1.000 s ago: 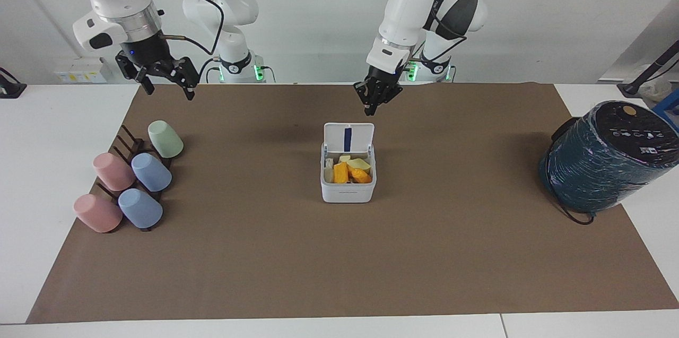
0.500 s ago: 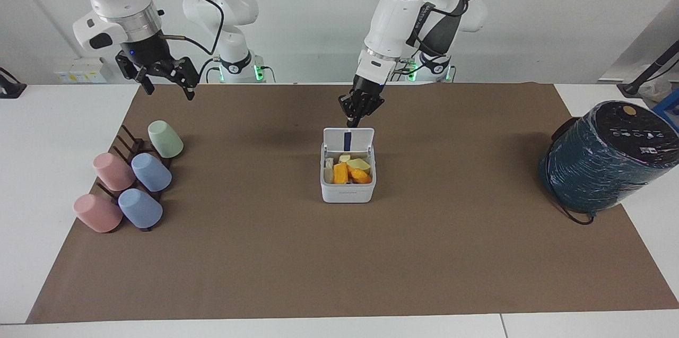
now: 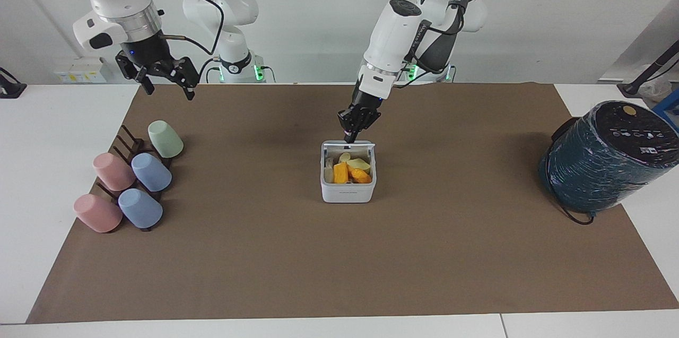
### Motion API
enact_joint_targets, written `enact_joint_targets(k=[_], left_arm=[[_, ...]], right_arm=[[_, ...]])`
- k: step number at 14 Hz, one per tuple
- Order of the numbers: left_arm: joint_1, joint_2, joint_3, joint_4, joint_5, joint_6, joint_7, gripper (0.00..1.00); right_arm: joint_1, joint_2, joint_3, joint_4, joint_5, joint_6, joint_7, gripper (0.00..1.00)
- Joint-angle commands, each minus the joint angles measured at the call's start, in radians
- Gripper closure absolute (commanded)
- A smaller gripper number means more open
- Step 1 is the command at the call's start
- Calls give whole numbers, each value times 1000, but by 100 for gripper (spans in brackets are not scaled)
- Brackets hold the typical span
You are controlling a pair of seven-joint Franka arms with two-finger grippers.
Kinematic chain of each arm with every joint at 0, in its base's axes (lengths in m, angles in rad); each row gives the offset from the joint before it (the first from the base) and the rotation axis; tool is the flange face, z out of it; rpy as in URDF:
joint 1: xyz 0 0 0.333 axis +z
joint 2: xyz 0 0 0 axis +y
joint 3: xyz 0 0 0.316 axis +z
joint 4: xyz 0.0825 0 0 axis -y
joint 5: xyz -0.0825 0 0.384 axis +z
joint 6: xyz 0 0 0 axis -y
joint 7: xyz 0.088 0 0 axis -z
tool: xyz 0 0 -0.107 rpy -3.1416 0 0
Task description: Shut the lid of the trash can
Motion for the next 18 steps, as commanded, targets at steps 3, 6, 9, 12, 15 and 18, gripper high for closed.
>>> enact_joint_targets(k=[3,6,9,12,15,18], left_arm=[[2,34,6,-7,-14,92,-8,91],[10,45,6,-3,-14,103,-3,93],[15,80,6,0,-14,155,-5,96],[15,101,6,2,-14,175,-5,98],[16,127,8,6,-14,192,-8,100],[16,147,8,22,-14,190,-9,100]], right_arm=[[-17,-20,8,-22,16,3,-14,0],[-17,-20,8,-22,16,3,-14,0],[-17,-20,8,-22,16,3,-14,0],[-17,-20,10,-22,16,1,-15,0],[-17,-20,8,-22,17,3,-14,0],[-17,-20,8,-22,16,3,-14,0]])
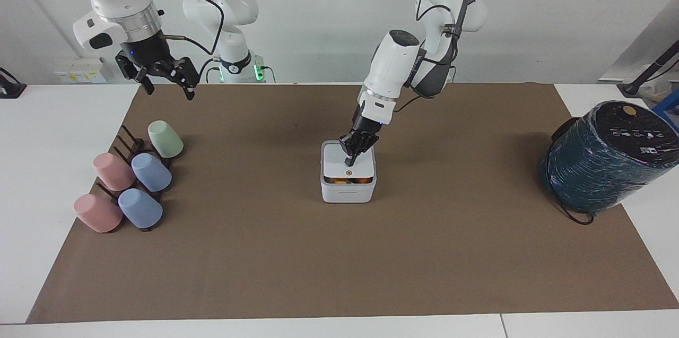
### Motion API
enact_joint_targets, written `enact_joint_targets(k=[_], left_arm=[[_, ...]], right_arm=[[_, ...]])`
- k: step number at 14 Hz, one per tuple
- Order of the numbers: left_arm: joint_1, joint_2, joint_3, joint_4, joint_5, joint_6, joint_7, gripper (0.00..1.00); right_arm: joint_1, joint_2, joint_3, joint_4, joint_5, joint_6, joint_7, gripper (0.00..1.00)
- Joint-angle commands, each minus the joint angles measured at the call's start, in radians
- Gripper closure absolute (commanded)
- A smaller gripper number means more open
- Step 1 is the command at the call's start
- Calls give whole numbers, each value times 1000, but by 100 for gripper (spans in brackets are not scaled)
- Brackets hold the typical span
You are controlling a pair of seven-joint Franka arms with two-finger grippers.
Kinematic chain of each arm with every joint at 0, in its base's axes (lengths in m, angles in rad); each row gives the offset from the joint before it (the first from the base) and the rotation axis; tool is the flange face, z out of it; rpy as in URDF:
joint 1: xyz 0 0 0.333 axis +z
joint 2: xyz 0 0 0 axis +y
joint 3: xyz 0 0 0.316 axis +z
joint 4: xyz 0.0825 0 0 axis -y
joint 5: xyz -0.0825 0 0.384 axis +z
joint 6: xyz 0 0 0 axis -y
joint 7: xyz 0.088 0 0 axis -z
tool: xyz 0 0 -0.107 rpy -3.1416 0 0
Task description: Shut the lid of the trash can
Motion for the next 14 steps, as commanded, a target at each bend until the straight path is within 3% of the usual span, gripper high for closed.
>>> enact_joint_targets(k=[1,14], left_arm=[[3,30,0,16,-13,14,-6,100],[-12,90,3,35,-13,-24,-2,100]], right_arm=[[-17,-20,10,-22,16,3,-15,0],[-17,-20,8,-22,16,3,-14,0]])
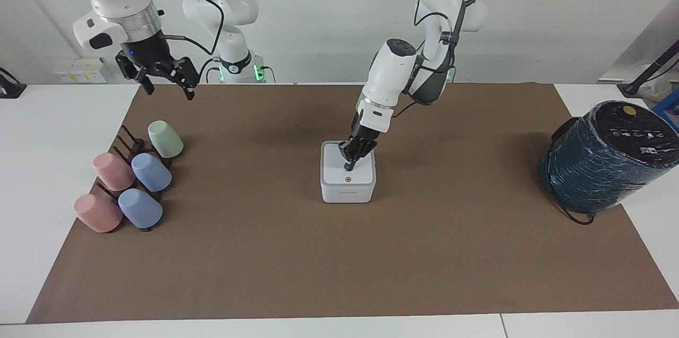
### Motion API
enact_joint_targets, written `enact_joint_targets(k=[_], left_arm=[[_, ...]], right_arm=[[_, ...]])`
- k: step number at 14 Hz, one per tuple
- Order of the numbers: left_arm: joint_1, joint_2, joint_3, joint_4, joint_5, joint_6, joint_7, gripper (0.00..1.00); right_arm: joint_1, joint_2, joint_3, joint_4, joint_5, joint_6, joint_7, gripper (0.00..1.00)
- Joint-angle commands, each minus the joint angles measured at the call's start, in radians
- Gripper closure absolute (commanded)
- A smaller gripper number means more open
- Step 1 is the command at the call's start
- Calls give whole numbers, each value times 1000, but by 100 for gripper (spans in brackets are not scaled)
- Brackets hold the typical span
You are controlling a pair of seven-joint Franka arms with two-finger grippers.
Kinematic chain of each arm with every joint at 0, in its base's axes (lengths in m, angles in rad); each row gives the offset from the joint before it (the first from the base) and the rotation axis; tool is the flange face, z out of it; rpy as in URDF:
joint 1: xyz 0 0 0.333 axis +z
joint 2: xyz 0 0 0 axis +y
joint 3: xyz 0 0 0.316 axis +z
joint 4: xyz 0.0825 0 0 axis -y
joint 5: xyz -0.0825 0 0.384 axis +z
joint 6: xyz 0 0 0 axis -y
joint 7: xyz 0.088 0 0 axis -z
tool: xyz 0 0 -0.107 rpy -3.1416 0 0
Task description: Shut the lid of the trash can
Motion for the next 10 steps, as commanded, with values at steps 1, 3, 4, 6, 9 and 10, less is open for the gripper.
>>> enact_joint_targets(k=[1,3,4,6,9,10], left_arm=[[-1,54,3,41,-10,-66,6,100],[8,53,6,127,-7,-207,10,100],[28,53,5,170,-4,-272,10,100],[56,51,6,242,-4,-367,16,100],[123,38,3,337,1,-531,32,100],[138,34,5,371,1,-597,61,100]], right_arm=[[-17,-20,10,-22,16,1,-15,0],[-17,-20,8,-22,16,3,-14,0],[-17,-20,8,-22,16,3,-14,0],[-17,-20,10,-22,16,3,-15,0],[-17,-21,10,-22,16,3,-15,0],[-17,-20,8,-22,16,1,-15,0]])
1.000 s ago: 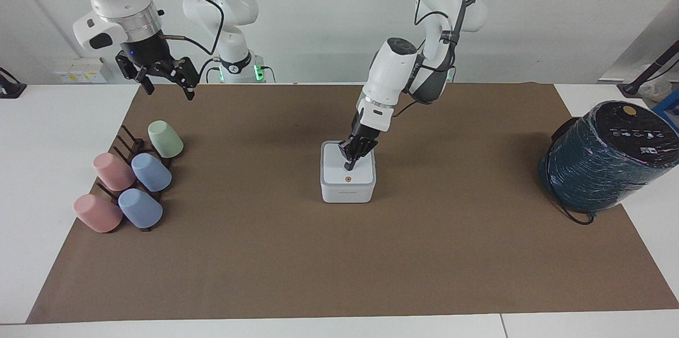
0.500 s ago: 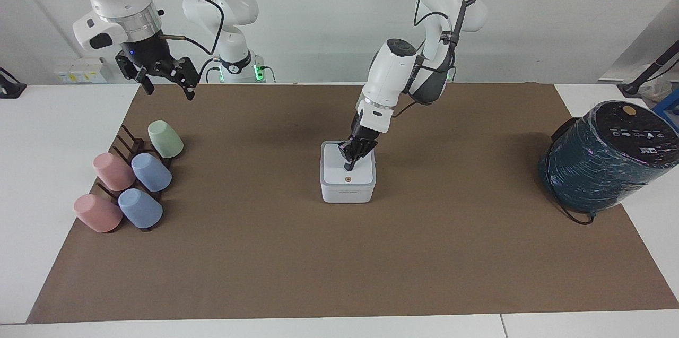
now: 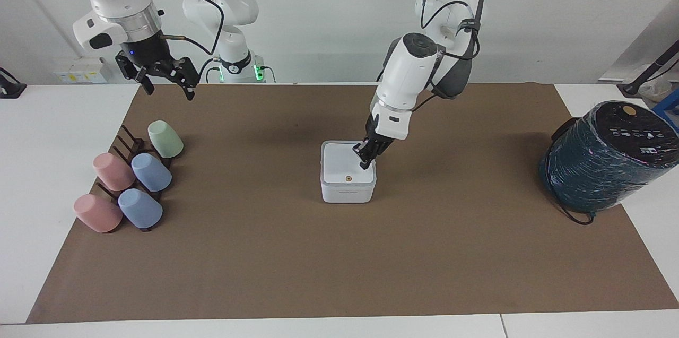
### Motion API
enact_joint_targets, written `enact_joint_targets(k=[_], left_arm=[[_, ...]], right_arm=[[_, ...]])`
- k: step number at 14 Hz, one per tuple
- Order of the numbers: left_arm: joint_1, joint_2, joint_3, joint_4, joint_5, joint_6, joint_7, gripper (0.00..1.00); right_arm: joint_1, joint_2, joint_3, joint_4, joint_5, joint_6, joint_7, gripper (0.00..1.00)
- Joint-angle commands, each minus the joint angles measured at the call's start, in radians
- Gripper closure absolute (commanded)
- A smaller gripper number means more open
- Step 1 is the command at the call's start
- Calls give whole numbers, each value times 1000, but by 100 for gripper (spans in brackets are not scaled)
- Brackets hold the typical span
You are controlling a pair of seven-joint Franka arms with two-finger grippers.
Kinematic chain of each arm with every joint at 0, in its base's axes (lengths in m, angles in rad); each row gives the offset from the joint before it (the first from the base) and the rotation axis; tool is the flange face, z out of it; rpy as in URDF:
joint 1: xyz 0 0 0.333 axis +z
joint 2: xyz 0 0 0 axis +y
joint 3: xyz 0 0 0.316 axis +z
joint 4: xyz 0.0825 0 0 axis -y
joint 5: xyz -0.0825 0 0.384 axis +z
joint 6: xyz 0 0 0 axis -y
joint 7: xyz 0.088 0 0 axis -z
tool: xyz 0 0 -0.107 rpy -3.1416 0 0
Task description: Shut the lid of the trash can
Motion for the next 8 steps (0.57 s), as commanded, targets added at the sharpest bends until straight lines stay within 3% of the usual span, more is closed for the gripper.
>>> enact_joint_targets(k=[1,5,8], left_arm=[[53,8,-2,122,1,-187,74,100],[168,-1,4,207,1,-423,284,100],[288,-59,5,212,1,-539,543,100]], right_arm=[[-17,-20,8,-22,16,3,-15,0],[-17,-21,8,-22,16,3,-15,0],[-17,-21,8,-22,16,3,-14,0]])
